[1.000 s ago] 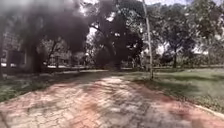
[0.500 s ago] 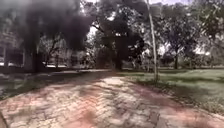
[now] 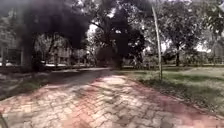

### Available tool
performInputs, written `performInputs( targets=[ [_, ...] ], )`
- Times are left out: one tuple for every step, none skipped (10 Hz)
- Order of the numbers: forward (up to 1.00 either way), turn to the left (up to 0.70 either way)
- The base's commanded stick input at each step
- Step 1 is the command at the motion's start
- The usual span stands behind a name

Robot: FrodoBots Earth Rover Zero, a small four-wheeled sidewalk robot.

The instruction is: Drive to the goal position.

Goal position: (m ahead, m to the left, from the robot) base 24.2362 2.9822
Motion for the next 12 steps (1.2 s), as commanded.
performInputs(
  targets=[
    [0.7, 0.0],
    [0.7, 0.0],
    [0.7, 0.0],
    [0.7, 0.0],
    [0.7, 0.0],
    [0.7, 0.0],
    [0.7, 0.0],
    [0.7, 0.0],
    [0.7, 0.0],
    [0.7, 0.0],
    [0.7, 0.0],
    [0.7, 0.0]
  ],
)
